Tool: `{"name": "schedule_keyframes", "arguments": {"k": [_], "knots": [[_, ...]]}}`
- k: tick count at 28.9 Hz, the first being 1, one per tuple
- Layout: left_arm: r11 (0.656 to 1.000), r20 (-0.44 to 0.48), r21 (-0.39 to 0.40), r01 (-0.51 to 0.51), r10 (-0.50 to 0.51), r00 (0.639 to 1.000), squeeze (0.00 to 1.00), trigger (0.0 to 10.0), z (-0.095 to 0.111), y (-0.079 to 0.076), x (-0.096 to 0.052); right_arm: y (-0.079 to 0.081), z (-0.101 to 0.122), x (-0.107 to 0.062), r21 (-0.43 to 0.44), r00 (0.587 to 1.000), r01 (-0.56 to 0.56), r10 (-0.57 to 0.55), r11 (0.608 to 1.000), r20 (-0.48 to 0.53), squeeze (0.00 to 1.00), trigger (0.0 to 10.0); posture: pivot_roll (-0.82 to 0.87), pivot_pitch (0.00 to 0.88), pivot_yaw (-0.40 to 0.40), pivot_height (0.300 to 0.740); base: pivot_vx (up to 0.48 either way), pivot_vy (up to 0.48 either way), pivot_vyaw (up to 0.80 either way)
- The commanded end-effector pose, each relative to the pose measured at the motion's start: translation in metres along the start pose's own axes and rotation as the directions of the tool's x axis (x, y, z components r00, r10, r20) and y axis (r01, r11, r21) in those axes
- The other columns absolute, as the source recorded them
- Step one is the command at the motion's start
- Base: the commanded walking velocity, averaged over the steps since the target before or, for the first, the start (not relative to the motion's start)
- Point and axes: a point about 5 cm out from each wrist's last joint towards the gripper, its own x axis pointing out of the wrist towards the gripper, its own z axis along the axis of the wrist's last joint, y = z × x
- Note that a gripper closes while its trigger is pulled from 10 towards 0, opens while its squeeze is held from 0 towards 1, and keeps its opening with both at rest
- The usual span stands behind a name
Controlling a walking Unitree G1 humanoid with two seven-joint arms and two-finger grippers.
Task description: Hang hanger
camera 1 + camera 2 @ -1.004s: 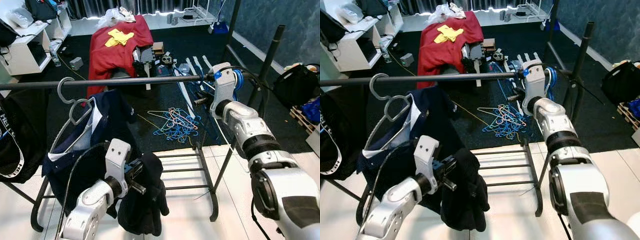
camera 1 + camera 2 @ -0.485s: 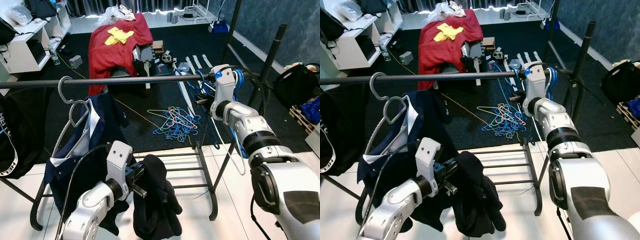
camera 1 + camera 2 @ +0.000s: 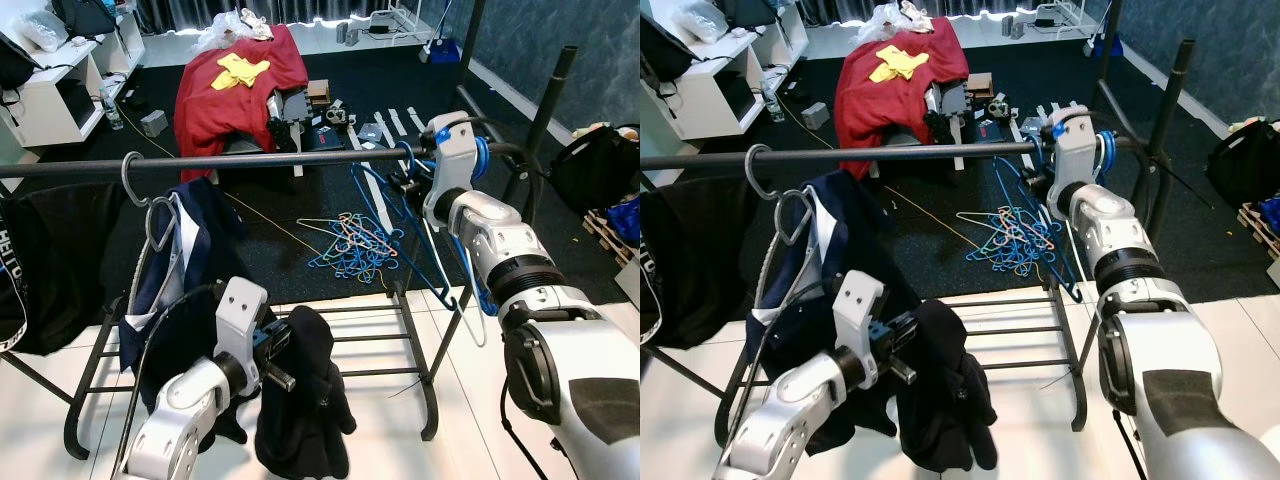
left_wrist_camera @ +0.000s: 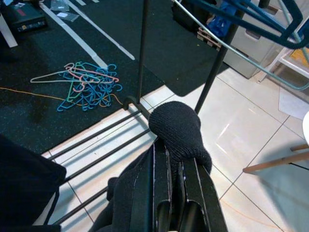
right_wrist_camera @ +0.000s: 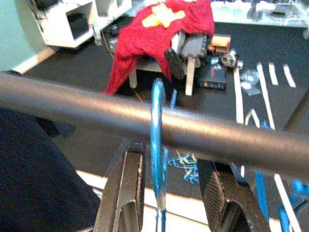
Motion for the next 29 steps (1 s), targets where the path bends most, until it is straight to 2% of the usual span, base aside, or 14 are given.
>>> {"name": "schedule_keyframes", "arguments": {"k": [1, 7, 12, 14, 15, 17, 19, 29], "knots": [[1.0, 0.002, 0.02, 0.009, -0.009, 1.0, 0.0, 10.0, 0.001, 0.001, 0.002, 0.006, 0.0, 0.001, 0.005, 1.0, -0.025, 0.025, 1.0, 0.014, 0.0, 10.0, 0.02, 0.093, 0.061, 0.74, 0.0, 0.0, 0.0], [1.0, 0.006, 0.027, 0.014, -0.014, 1.0, 0.0, 10.0, 0.002, 0.001, 0.004, 0.011, -0.003, -0.001, 0.003, 0.999, -0.041, 0.041, 0.999, 0.027, 0.0, 10.0, 0.01, 0.073, 0.061, 0.74, 0.0, 0.0, 0.0], [0.999, 0.033, 0.045, -0.008, 0.006, 0.999, 0.0, 10.0, 0.005, 0.003, 0.004, 0.015, -0.01, -0.015, -0.007, 0.999, -0.03, 0.03, 1.0, 0.039, 0.0, 10.0, 0.0, 0.056, 0.067, 0.74, 0.0, 0.0, 0.0], [0.999, 0.058, 0.027, -0.031, 0.029, 0.998, 0.0, 10.0, 0.008, 0.006, 0.005, 0.016, -0.011, -0.022, -0.026, 0.999, -0.019, 0.02, 1.0, 0.041, 0.0, 10.0, -0.01, 0.048, 0.07, 0.74, 0.0, 0.0, 0.0], [0.999, 0.077, 0.018, -0.051, 0.049, 0.996, 0.0, 10.0, 0.012, 0.009, 0.006, 0.017, -0.009, -0.031, -0.038, 0.999, -0.001, 0.002, 0.999, 0.05, 0.0, 10.0, -0.01, 0.042, 0.073, 0.74, 0.0, 0.0, 0.0], [0.999, 0.077, 0.018, -0.051, 0.049, 0.996, 0.0, 10.0, 0.012, 0.009, 0.006, 0.017, -0.009, -0.031, -0.038, 0.999, -0.001, 0.002, 0.999, 0.05, 0.0, 10.0, -0.01, 0.042, 0.073, 0.74, 0.0, 0.0, 0.0], [0.998, 0.087, 0.01, -0.06, 0.059, 0.994, 0.0, 10.0, 0.013, 0.012, 0.009, 0.024, -0.004, -0.05, -0.057, 0.998, 0.021, -0.018, 0.998, 0.057, 0.0, 10.0, -0.03, 0.032, 0.082, 0.74, 0.0, 0.0, 0.0], [0.999, 0.087, 0.017, -0.051, 0.049, 0.995, 0.0, 10.0, 0.012, 0.009, 0.014, 0.04, -0.001, -0.08, -0.072, 0.999, 0.029, -0.028, 0.997, 0.026, 0.0, 10.0, -0.03, 0.01, 0.079, 0.74, 0.0, 0.0, 0.0]]}}
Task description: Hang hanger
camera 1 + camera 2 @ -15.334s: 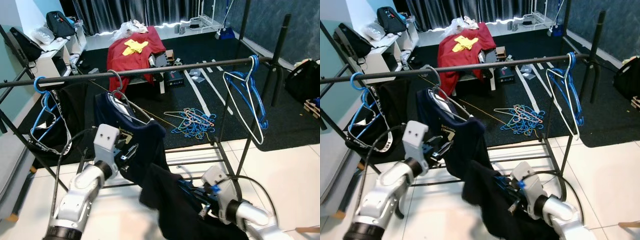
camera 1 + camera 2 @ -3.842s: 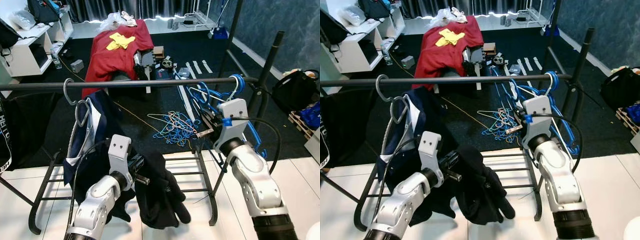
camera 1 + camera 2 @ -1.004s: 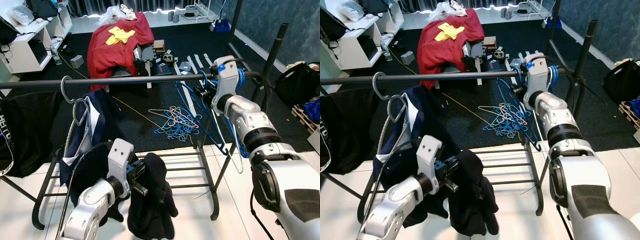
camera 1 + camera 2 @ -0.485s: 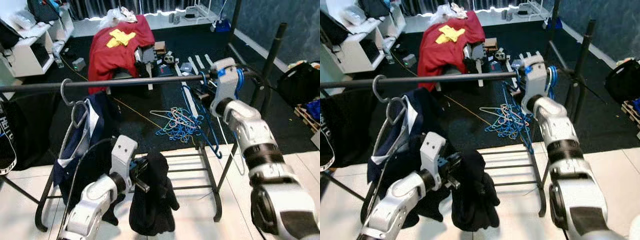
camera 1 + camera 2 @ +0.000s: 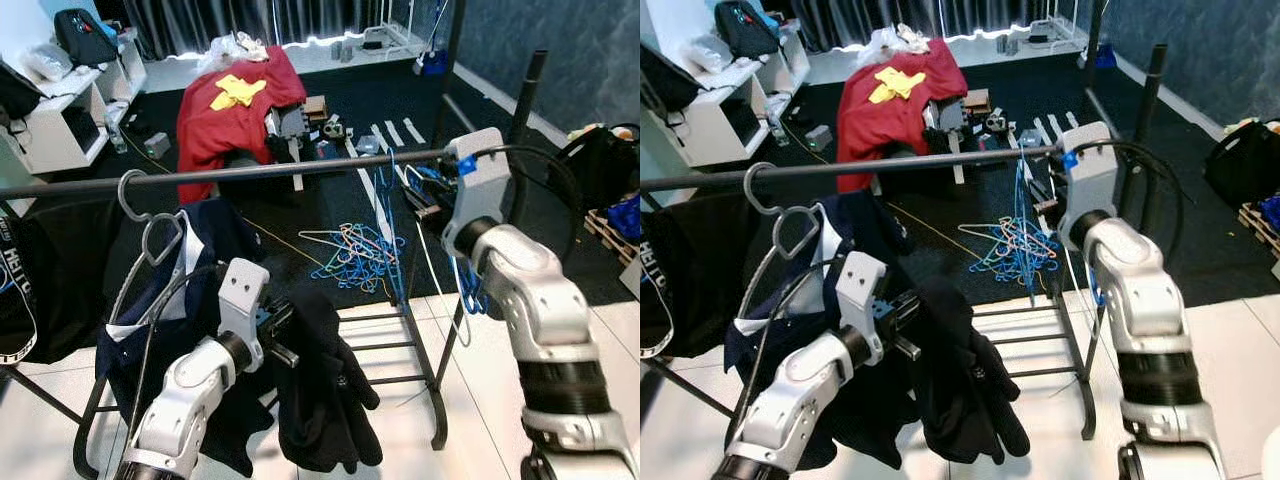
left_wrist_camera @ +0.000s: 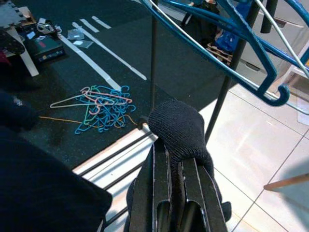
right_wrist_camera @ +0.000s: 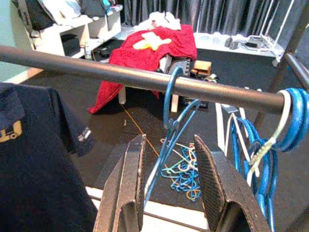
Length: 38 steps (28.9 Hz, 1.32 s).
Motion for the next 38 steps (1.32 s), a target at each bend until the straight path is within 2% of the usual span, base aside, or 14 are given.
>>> {"name": "schedule_keyframes", "arguments": {"k": [1, 8, 9, 11, 12, 15, 21, 23, 25, 26, 27, 29, 34, 38], "knots": [[1.0, 0.03, 0.006, -0.002, 0.002, 1.0, 0.0, 10.0, 0.004, 0.001, 0.001, 0.008, 0.001, -0.002, 0.006, 1.0, -0.025, 0.025, 1.0, -0.005, 0.0, 10.0, -0.03, 0.01, 0.079, 0.74, 0.0, 0.0, 0.0], [1.0, 0.025, 0.006, -0.01, 0.01, 1.0, 0.0, 10.0, 0.002, 0.002, 0.0, 0.014, 0.002, -0.015, 0.009, 0.999, -0.016, 0.016, 1.0, -0.051, 0.0, 10.0, -0.02, 0.004, 0.073, 0.74, 0.0, 0.0, 0.0], [0.999, 0.019, 0.003, -0.04, 0.04, 0.999, 0.0, 10.0, 0.0, 0.006, -0.003, 0.022, 0.014, -0.017, -0.003, 0.998, -0.057, 0.057, 0.998, -0.031, 0.0, 10.0, -0.02, 0.001, 0.073, 0.74, 0.0, 0.0, 0.0], [0.999, 0.019, 0.003, -0.04, 0.04, 0.999, 0.0, 10.0, 0.0, 0.006, -0.003, 0.022, 0.014, -0.017, -0.003, 0.998, -0.057, 0.057, 0.998, -0.031, 0.0, 10.0, -0.02, 0.001, 0.073, 0.74, 0.0, 0.0, 0.0], [0.993, 0.023, -0.015, -0.12, 0.12, 0.993, 0.0, 10.0, -0.002, 0.017, -0.007, 0.041, 0.036, -0.021, -0.009, 0.989, -0.148, 0.148, 0.989, 0.016, 0.0, 10.0, -0.03, 0.0, 0.076, 0.74, 0.0, 0.0, 0.0], [0.984, 0.039, -0.041, -0.175, 0.177, 0.983, 0.0, 10.0, 0.0, 0.024, -0.007, 0.055, 0.043, -0.022, -0.002, 0.976, -0.211, 0.211, 0.977, 0.047, 0.0, 10.0, -0.03, 0.0, 0.076, 0.74, 0.0, 0.0, 0.0], [0.965, 0.151, -0.13, -0.226, 0.245, 0.958, 0.0, 10.0, 0.02, 0.032, -0.005, 0.069, 0.029, -0.015, 0.092, 0.969, -0.239, 0.231, 0.967, 0.087, 0.0, 10.0, -0.02, 0.013, 0.063, 0.74, 0.0, 0.0, 0.0], [0.952, 0.2, -0.185, -0.243, 0.278, 0.94, 0.0, 10.0, 0.032, 0.035, -0.003, 0.075, 0.022, -0.011, 0.149, 0.968, -0.221, 0.198, 0.964, 0.151, 0.0, 10.0, -0.01, 0.002, 0.059, 0.74, 0.0, 0.0, 0.0], [0.958, 0.192, -0.178, -0.223, 0.256, 0.947, 0.0, 10.0, 0.037, 0.029, 0.0, 0.077, 0.019, -0.006, 0.168, 0.977, -0.168, 0.142, 0.971, 0.159, 0.0, 10.0, -0.01, 0.0, 0.066, 0.74, 0.0, 0.0, 0.0], [0.958, 0.192, -0.178, -0.223, 0.256, 0.947, 0.0, 10.0, 0.037, 0.029, 0.0, 0.077, 0.019, -0.006, 0.168, 0.977, -0.168, 0.142, 0.971, 0.159, 0.0, 10.0, -0.01, 0.0, 0.066, 0.74, 0.0, 0.0, 0.0], [0.982, 0.134, -0.114, -0.154, 0.169, 0.977, 0.0, 10.0, 0.028, 0.021, 0.002, 0.079, 0.017, -0.002, 0.253, 0.968, -0.191, 0.139, 0.949, 0.207, 0.0, 10.0, -0.02, 0.0, 0.072, 0.74, 0.0, 0.0, 0.0], [0.989, 0.099, -0.08, -0.124, 0.132, 0.986, 0.0, 10.0, 0.02, 0.019, 0.001, 0.081, 0.012, -0.002, 0.279, 0.967, -0.198, 0.142, 0.94, 0.211, 0.0, 10.0, -0.02, 0.002, 0.076, 0.74, 0.0, 0.0, 0.0], [0.986, 0.065, -0.071, -0.152, 0.156, 0.986, 0.0, 10.0, 0.006, 0.023, -0.004, 0.092, 0.006, -0.006, 0.304, 0.953, -0.253, 0.182, 0.919, 0.242, 0.0, 10.0, 0.01, 0.017, 0.062, 0.74, 0.0, 0.0, 0.0], [0.973, 0.083, -0.093, -0.209, 0.217, 0.973, 0.0, 10.0, 0.004, 0.029, -0.011, 0.111, 0.012, -0.009, 0.295, 0.909, -0.363, 0.266, 0.884, 0.321, 0.0, 10.0, 0.04, 0.016, 0.053, 0.74, 0.0, 0.0, 0.0]]}}
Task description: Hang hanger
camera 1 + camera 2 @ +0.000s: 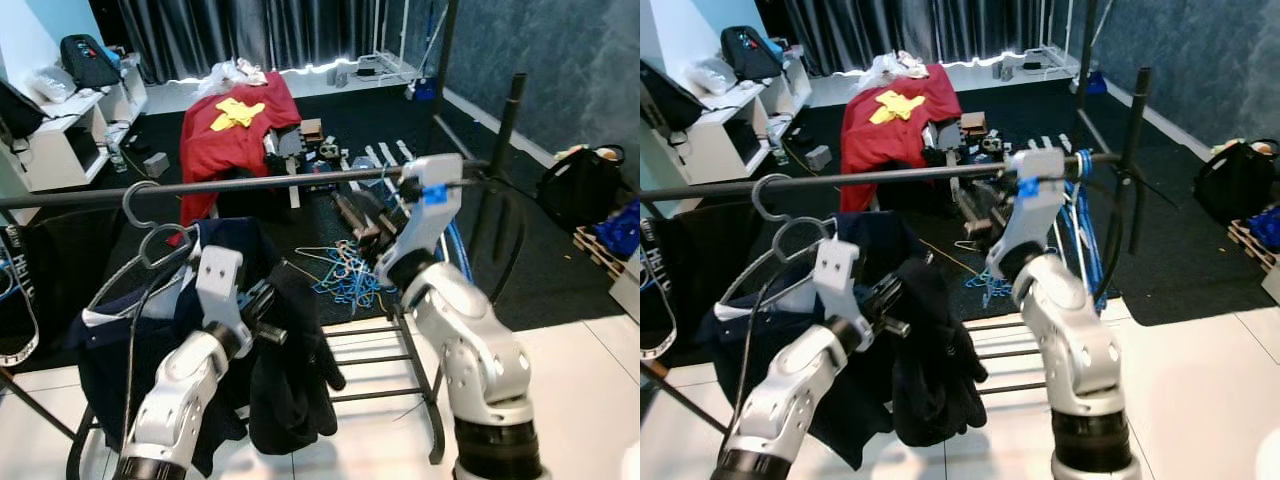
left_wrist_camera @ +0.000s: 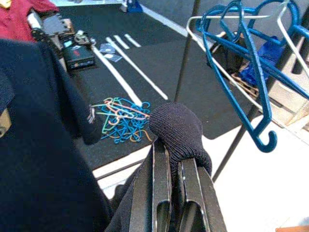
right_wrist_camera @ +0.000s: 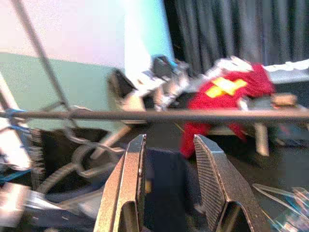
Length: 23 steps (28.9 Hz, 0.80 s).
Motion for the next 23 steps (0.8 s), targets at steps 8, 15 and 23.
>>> {"name": "schedule_keyframes", "arguments": {"k": [8, 15, 23], "knots": [[1.0, 0.056, -0.001, -0.016, 0.016, 0.998, 0.0, 10.0, 0.009, 0.002, -0.003, 0.01, -0.005, 0.007, -0.013, 0.996, -0.06, 0.061, 0.998, 0.059, 0.0, 10.0, 0.07, 0.031, 0.07, 0.74, 0.0, 0.0, 0.0], [1.0, 0.05, 0.007, 0.019, -0.019, 0.999, 0.0, 10.0, 0.008, -0.005, 0.004, -0.001, -0.007, 0.013, -0.012, 0.996, 0.056, -0.055, 0.998, 0.069, 0.0, 10.0, 0.06, 0.044, 0.063, 0.74, 0.0, 0.0, 0.0], [1.0, 0.03, -0.011, 0.028, -0.028, 0.999, 0.0, 10.0, 0.005, -0.011, 0.003, -0.005, -0.009, 0.011, -0.043, 0.995, 0.069, -0.065, 0.997, 0.082, 0.0, 10.0, 0.07, 0.045, 0.09, 0.74, 0.0, 0.0, 0.0]]}}
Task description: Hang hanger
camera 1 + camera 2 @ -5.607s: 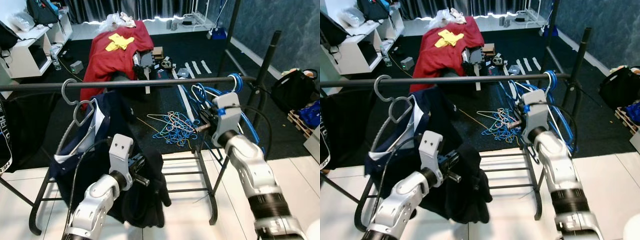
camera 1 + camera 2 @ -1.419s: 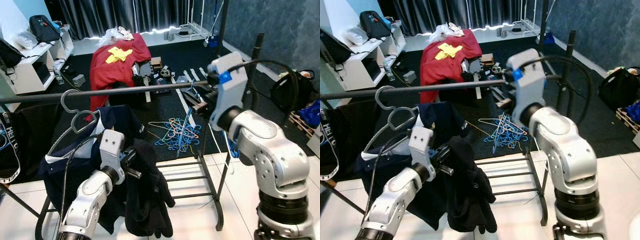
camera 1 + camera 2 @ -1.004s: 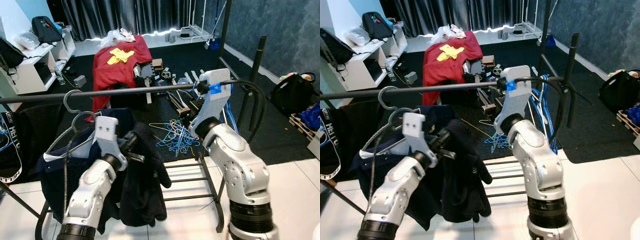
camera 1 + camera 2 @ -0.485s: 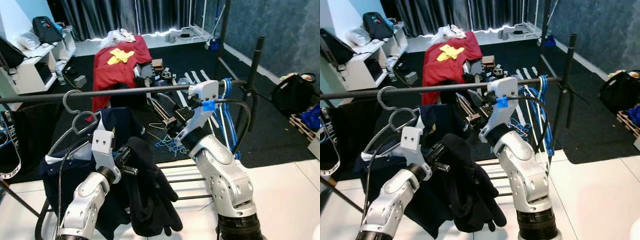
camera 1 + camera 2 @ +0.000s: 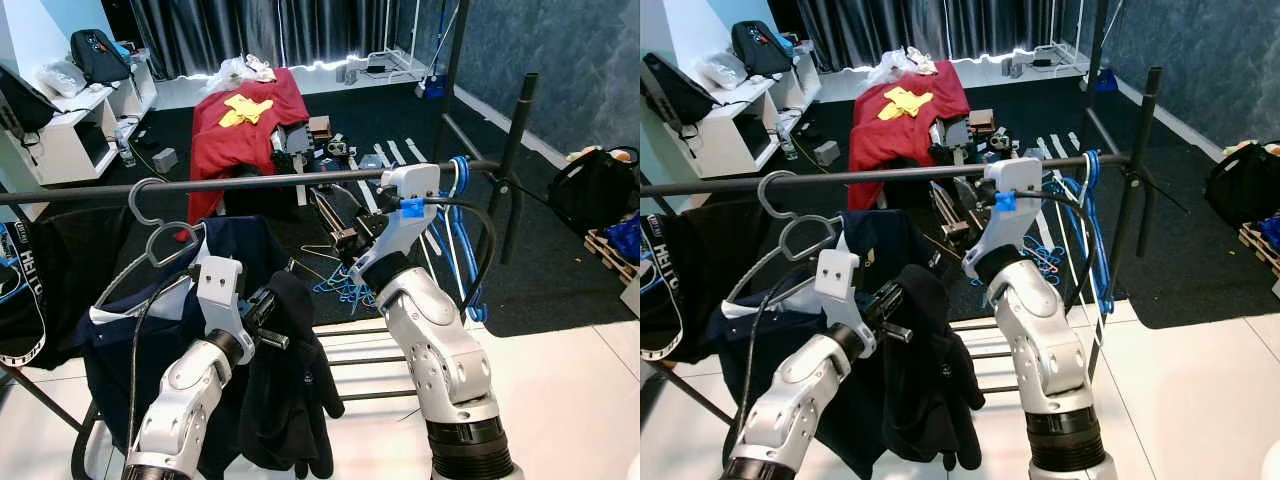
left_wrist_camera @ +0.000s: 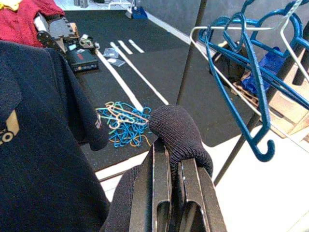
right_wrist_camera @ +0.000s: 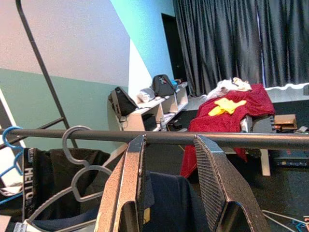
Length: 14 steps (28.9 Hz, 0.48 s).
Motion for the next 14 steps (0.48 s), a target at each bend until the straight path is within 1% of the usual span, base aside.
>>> {"name": "schedule_keyframes", "arguments": {"k": [1, 9, 14], "knots": [[1.0, 0.004, 0.015, 0.016, -0.016, 1.0, 0.0, 10.0, 0.0026, -0.0025, 0.0004, -0.0021, -0.0041, 0.0004, -0.013, 1.0, 0.011, -0.011, 1.0, -0.008, 0.0, 10.0, 0.07, 0.045, 0.09, 0.74, 0.0, 0.0, 0.0], [0.999, 0.002, 0.025, 0.024, -0.024, 1.0, 0.0, 10.0, 0.0021, -0.0033, 0.0013, -0.0011, -0.0064, -0.0005, 0.0, 1.0, 0.023, -0.023, 1.0, 0.002, 0.0, 10.0, 0.06, 0.038, 0.097, 0.74, 0.0, 0.0, 0.0], [0.999, 0.0, 0.033, 0.043, -0.043, 0.999, 0.0, 10.0, 0.0028, -0.006, 0.0029, -0.0006, -0.0057, 0.0015, -0.044, 1.0, 0.019, -0.019, 0.999, 0.008, 0.0, 10.0, 0.06, 0.035, 0.103, 0.74, 0.0, 0.0, 0.0]]}}
